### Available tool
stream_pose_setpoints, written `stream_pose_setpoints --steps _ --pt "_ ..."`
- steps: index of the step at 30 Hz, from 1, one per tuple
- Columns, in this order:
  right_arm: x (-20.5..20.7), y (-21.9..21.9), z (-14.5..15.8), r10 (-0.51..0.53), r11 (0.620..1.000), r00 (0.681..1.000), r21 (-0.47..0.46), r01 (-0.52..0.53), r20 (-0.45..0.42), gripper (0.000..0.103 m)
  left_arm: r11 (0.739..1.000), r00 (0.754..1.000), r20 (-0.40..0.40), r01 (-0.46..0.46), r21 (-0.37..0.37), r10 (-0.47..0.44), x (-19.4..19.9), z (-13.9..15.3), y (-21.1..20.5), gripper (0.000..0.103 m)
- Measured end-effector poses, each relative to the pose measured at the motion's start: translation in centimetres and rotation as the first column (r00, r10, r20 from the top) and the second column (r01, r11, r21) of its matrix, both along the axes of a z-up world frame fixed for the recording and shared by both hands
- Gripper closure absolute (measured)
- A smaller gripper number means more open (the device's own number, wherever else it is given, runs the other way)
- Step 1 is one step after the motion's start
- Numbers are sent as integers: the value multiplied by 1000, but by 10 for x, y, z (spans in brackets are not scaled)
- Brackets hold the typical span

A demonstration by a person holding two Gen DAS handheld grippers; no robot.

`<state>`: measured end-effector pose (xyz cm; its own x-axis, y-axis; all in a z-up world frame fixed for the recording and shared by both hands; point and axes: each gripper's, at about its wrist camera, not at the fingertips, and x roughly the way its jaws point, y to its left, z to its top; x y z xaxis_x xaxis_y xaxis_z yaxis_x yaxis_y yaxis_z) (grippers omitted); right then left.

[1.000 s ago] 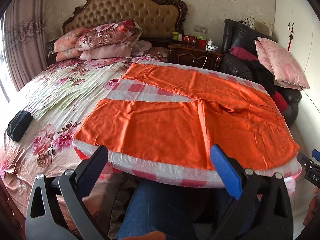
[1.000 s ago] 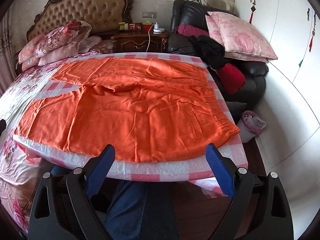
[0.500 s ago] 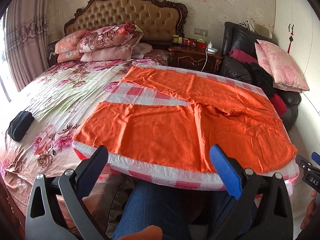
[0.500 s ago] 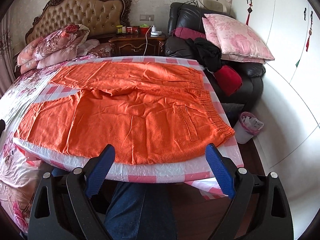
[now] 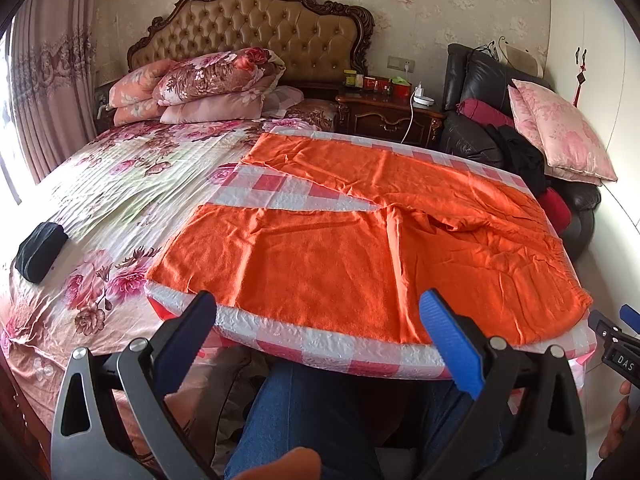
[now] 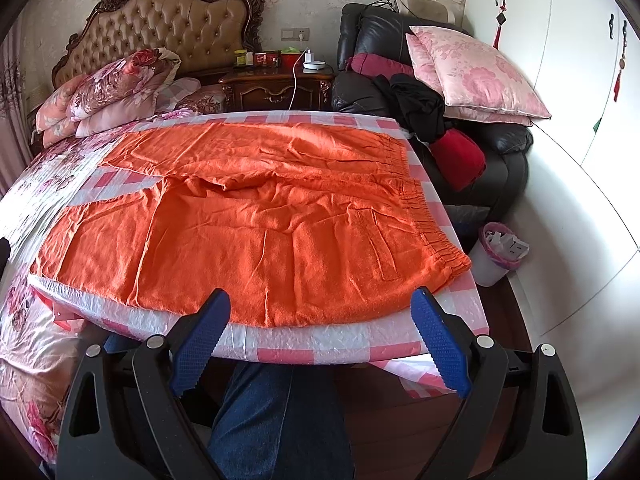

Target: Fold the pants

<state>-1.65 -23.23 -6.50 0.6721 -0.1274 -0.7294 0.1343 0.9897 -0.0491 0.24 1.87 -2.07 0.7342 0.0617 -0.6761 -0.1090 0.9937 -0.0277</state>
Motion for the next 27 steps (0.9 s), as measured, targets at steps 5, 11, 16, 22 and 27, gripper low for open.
stream_pose_setpoints --steps 5,11,16,22,27 --pt "0 1 0 -2 1000 1000 -1 2 1 15 1000 1000 0 0 -1 0 0 0 0 1" --pt "0 1 -2 2 1000 1000 -4 -2 -1 15 1000 1000 -1 1 -1 -1 0 0 0 1" --pt "0 1 -3 6 1000 1000 -6 -6 -2 15 999 999 52 7 39 -9 -8 3 -6 2" --pt "0 0 -2 4 1000 1000 -7 -4 -3 15 1000 999 38 -14 18 13 -6 6 -6 2" --pt "0 1 -2 11 1000 1000 -7 -11 -2 15 1000 999 36 -22 19 21 -6 9 -4 2"
